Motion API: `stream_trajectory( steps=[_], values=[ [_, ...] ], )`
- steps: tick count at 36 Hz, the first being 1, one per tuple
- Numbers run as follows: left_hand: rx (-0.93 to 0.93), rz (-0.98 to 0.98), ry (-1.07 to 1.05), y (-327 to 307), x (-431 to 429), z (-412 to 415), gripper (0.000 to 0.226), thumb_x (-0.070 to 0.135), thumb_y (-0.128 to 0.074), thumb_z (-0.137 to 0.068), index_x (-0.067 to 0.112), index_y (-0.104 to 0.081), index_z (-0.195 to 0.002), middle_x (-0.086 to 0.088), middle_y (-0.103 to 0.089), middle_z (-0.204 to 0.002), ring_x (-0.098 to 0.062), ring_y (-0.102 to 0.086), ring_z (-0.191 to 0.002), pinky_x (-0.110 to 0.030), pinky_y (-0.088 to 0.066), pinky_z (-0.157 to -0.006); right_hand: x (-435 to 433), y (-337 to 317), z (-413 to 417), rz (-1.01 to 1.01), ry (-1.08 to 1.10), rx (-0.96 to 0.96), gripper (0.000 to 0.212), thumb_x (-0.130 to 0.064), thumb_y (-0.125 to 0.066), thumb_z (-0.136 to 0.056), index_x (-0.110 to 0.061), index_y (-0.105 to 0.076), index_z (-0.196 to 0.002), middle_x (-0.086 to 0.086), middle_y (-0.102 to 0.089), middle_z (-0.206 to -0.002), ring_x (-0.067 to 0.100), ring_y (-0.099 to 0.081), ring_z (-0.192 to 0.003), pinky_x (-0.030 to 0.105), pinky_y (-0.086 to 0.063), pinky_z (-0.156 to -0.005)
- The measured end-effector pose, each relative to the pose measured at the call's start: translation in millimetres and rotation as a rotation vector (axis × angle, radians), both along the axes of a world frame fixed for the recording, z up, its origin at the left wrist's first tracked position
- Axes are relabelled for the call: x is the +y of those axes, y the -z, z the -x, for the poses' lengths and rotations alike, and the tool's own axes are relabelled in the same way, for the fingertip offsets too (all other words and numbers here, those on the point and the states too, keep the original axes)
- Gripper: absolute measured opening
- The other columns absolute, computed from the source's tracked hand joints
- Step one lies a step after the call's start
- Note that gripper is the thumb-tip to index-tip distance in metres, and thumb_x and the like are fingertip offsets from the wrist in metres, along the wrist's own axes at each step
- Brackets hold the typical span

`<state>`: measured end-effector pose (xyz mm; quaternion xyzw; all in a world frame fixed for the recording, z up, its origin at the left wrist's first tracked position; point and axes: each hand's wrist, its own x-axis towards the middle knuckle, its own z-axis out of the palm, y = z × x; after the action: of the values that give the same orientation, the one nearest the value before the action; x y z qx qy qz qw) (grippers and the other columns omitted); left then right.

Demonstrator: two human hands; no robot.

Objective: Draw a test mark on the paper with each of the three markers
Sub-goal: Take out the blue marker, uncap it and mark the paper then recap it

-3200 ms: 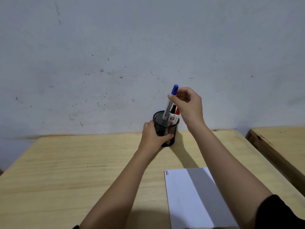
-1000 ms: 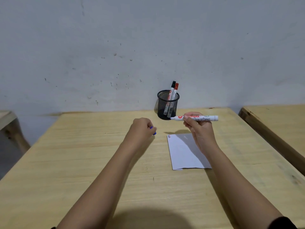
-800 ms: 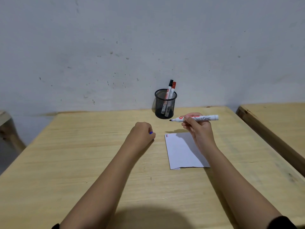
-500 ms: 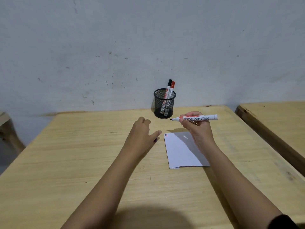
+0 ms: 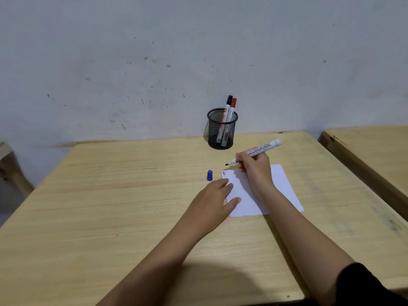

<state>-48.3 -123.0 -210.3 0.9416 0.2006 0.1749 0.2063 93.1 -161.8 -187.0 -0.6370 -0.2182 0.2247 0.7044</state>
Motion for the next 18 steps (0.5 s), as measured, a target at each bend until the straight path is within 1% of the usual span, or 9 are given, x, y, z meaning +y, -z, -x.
stream_trajectory(
  steps=[2,4,7,9,12,14,18],
  values=[
    [0.019,-0.005,0.002,0.9,0.0,0.1,0.037,0.040,-0.043,-0.095,0.009,-0.056,-0.110,0.003,-0.053,-0.119,-0.013,-0.050,-0.106,-0.028,-0.043,-0.081,3.3,1.9,2.0,0.024,0.026,-0.018,0.009,-0.014,-0.058,-0.081,-0.007,-0.055,-0.087,-0.005,-0.058,-0.059,0.004,-0.052,-0.051,0.020,-0.043,-0.058],
    [0.048,-0.011,-0.003,1.9,-0.2,-0.7,0.040,0.041,-0.041,-0.096,0.011,-0.054,-0.119,0.001,-0.050,-0.131,-0.014,-0.048,-0.117,-0.026,-0.041,-0.086,5.6,3.0,3.5,0.054,0.039,-0.049,0.007,-0.014,-0.056,-0.082,-0.010,-0.051,-0.083,-0.004,-0.055,-0.062,0.001,-0.050,-0.048,0.019,-0.041,-0.057],
    [0.086,-0.015,-0.009,3.9,0.7,-1.5,0.045,0.042,-0.038,-0.097,0.013,-0.048,-0.130,0.001,-0.043,-0.143,-0.015,-0.041,-0.129,-0.026,-0.039,-0.095,5.3,2.9,4.5,0.083,0.039,-0.103,0.010,-0.013,-0.055,-0.085,-0.014,-0.047,-0.078,-0.002,-0.053,-0.066,-0.004,-0.051,-0.043,0.010,-0.040,-0.048],
    [0.092,-0.020,-0.006,4.0,0.8,-1.1,0.048,0.042,-0.037,-0.097,0.016,-0.044,-0.136,0.003,-0.040,-0.145,-0.014,-0.038,-0.131,-0.025,-0.037,-0.096,4.8,3.0,4.3,0.082,0.037,-0.115,0.012,-0.012,-0.054,-0.085,-0.015,-0.046,-0.077,-0.002,-0.052,-0.067,-0.005,-0.051,-0.044,0.009,-0.039,-0.048],
    [0.101,-0.037,0.004,2.4,0.2,-0.8,0.051,0.040,-0.035,-0.098,0.017,-0.037,-0.143,0.005,-0.035,-0.148,-0.011,-0.034,-0.133,-0.024,-0.035,-0.098,5.6,3.7,3.9,0.095,0.039,-0.116,0.011,-0.013,-0.054,-0.084,-0.015,-0.046,-0.078,-0.001,-0.053,-0.069,0.006,-0.051,-0.056,0.020,-0.040,-0.058],
    [0.106,-0.058,0.009,1.6,-0.2,-1.5,0.050,0.039,-0.035,-0.098,0.016,-0.037,-0.143,0.004,-0.036,-0.147,-0.012,-0.034,-0.132,-0.025,-0.035,-0.097,6.7,4.4,3.4,0.101,0.034,-0.124,0.010,-0.013,-0.054,-0.084,-0.014,-0.045,-0.079,0.000,-0.052,-0.070,0.010,-0.051,-0.059,0.023,-0.039,-0.059],
    [0.117,-0.070,0.006,0.2,-0.5,-1.2,0.050,0.039,-0.034,-0.098,0.015,-0.038,-0.142,0.002,-0.037,-0.147,-0.014,-0.035,-0.132,-0.026,-0.036,-0.097,8.5,5.6,3.4,0.106,0.022,-0.150,0.009,-0.012,-0.054,-0.085,-0.008,-0.046,-0.086,0.000,-0.054,-0.071,0.005,-0.055,-0.056,0.019,-0.041,-0.056]
  ],
)
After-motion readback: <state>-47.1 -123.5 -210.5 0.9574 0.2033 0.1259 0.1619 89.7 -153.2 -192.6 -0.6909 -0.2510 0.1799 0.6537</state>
